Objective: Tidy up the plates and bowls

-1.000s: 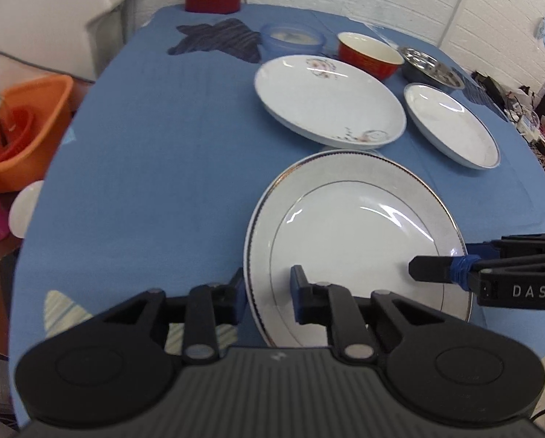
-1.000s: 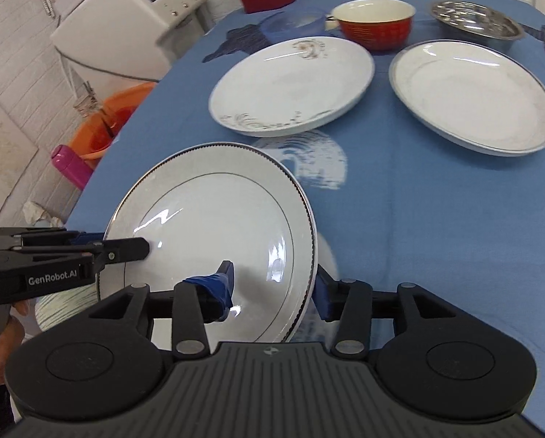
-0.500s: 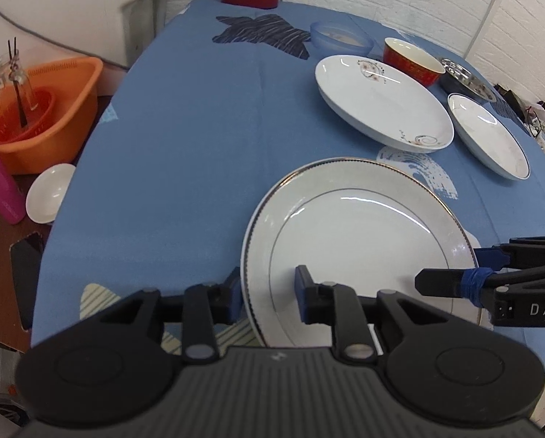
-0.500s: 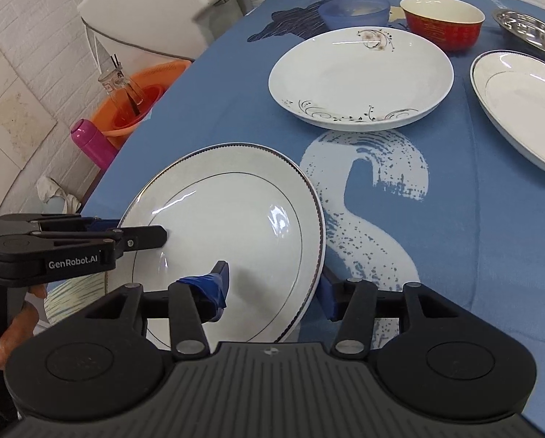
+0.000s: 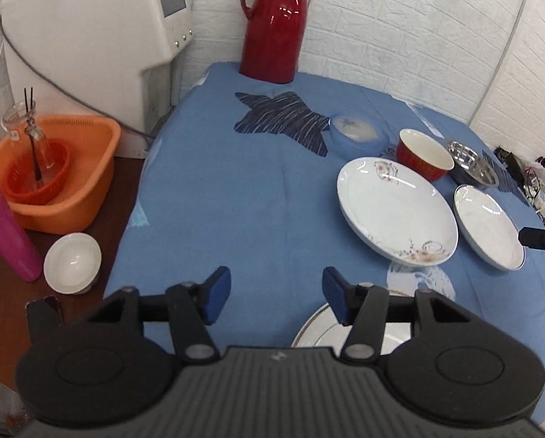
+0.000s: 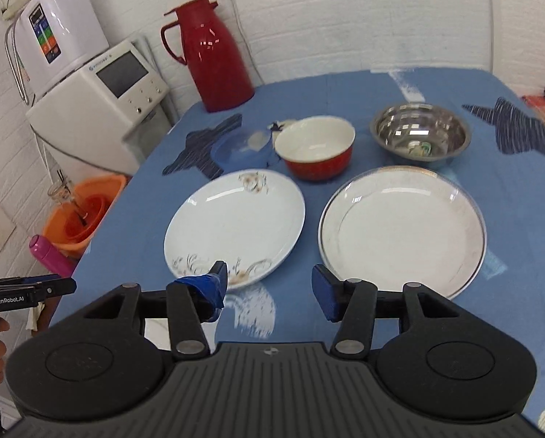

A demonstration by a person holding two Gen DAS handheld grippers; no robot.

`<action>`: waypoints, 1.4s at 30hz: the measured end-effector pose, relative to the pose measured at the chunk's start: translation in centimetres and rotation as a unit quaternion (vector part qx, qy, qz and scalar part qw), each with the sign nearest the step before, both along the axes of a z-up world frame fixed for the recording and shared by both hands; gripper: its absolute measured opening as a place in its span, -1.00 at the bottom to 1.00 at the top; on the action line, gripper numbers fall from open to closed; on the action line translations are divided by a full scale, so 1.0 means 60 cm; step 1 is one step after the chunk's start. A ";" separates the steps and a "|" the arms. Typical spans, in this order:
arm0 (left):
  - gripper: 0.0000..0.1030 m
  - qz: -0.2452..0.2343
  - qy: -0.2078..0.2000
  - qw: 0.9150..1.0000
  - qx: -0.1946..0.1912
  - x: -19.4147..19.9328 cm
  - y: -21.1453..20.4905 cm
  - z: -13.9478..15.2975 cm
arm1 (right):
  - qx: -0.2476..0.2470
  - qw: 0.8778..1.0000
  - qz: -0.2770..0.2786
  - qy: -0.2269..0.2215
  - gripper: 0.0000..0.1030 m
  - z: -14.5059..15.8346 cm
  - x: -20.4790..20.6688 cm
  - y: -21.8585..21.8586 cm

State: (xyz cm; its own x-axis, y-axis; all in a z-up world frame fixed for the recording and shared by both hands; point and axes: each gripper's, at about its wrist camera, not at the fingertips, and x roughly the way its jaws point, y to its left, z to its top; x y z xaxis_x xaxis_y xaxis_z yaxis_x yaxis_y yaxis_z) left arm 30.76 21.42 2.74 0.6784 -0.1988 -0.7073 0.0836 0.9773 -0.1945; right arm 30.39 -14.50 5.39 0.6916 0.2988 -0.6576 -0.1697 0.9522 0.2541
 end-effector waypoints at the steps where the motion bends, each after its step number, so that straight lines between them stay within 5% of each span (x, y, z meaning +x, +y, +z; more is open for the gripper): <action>1: 0.19 0.002 0.001 1.000 -0.004 0.010 -0.003 0.003 | -0.005 1.000 0.002 -0.016 -0.28 0.011 0.001 -0.001; 6: 0.28 -0.001 0.020 1.000 0.004 0.067 -0.031 -0.003 | -0.046 0.994 -0.003 -0.099 -0.22 0.028 0.020 0.008; 13: 0.28 -0.035 0.046 0.998 0.020 0.150 -0.098 -0.026 | -0.052 0.997 0.040 0.029 -0.22 -0.041 0.162 0.031; 19: 0.29 -0.055 0.072 0.996 0.022 0.209 -0.140 -0.048 | -0.106 0.990 0.074 0.052 -0.20 -0.070 0.235 0.078; 27: 0.29 -0.079 0.096 0.992 0.024 0.235 -0.164 -0.084 | -0.073 0.988 0.069 0.117 -0.14 -0.132 0.265 0.077; 32: 0.29 -0.090 0.088 0.991 0.046 0.230 -0.182 -0.097 | -0.058 0.992 0.063 0.089 -0.09 -0.135 0.237 0.081; 42: 0.29 -0.076 0.091 0.991 0.054 0.224 -0.169 -0.097 | -0.025 0.991 0.076 0.107 -0.04 -0.134 0.219 0.091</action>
State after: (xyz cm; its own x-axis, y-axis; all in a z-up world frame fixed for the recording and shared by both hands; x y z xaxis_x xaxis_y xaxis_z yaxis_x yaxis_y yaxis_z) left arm 44.22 11.27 -3.08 0.5048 -0.2054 -0.8384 0.2046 0.9721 -0.1150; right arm 43.50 -9.06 -2.63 0.4846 0.3517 -0.8009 -0.2596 0.9322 0.2523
